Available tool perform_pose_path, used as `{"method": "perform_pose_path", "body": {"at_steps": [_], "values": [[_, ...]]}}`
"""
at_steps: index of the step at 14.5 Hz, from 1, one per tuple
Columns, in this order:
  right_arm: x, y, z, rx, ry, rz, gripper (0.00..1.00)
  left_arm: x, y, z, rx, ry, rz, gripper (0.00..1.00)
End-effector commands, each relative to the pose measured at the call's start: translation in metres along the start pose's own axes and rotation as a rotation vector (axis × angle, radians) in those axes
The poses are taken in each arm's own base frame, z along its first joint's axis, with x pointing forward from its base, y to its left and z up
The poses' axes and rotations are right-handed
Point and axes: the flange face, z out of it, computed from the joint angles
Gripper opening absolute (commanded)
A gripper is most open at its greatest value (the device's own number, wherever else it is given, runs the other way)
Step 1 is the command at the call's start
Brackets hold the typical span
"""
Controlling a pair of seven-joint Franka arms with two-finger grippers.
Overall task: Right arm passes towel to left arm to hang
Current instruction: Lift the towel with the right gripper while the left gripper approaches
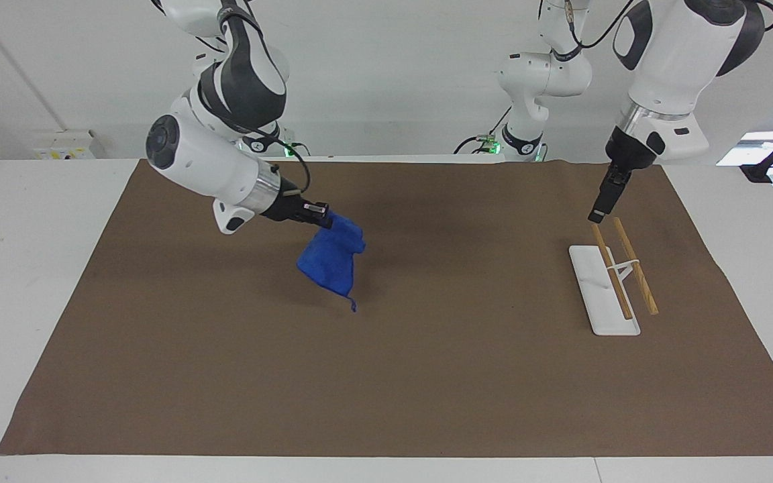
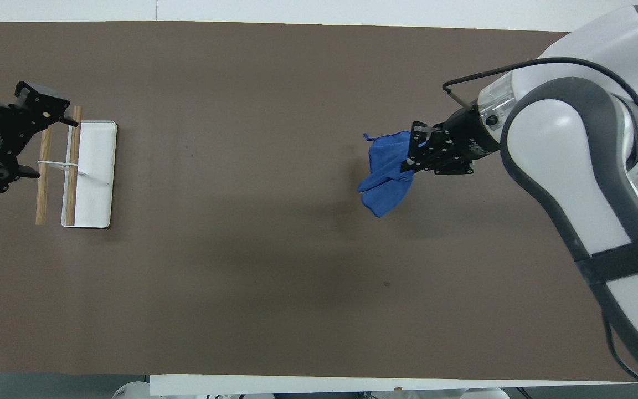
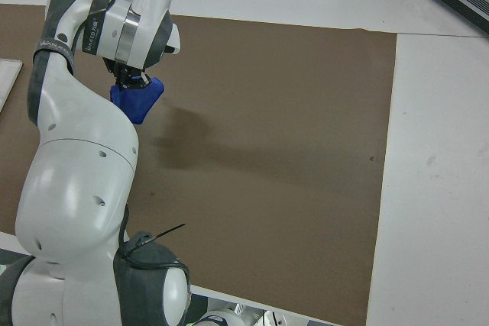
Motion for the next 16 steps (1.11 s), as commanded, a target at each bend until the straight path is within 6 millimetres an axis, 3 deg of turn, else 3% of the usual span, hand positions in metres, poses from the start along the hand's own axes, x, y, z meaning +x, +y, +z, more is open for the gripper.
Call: {"method": "perform_pose_path", "body": {"at_steps": [1, 4, 8, 14, 16], "values": [[-0.016, -0.019, 0.006, 0.093, -0.08, 0.131, 0.0, -0.018, 0.02, 0.017, -0.075, -0.025, -0.128, 1.0], [-0.032, -0.041, 0.016, 0.197, -0.158, 0.229, 0.0, -0.046, 0.044, 0.046, -0.09, -0.043, -0.252, 1.0], [-0.044, -0.062, 0.033, 0.249, -0.156, 0.322, 0.0, -0.102, 0.059, 0.076, -0.035, -0.071, -0.336, 1.0], [-0.059, -0.074, 0.049, 0.237, -0.173, 0.346, 0.0, -0.16, 0.056, 0.089, 0.015, -0.085, -0.301, 0.99], [-0.06, -0.078, 0.05, 0.254, -0.154, 0.358, 0.0, -0.168, 0.053, 0.091, 0.028, -0.086, -0.29, 0.99]]}}
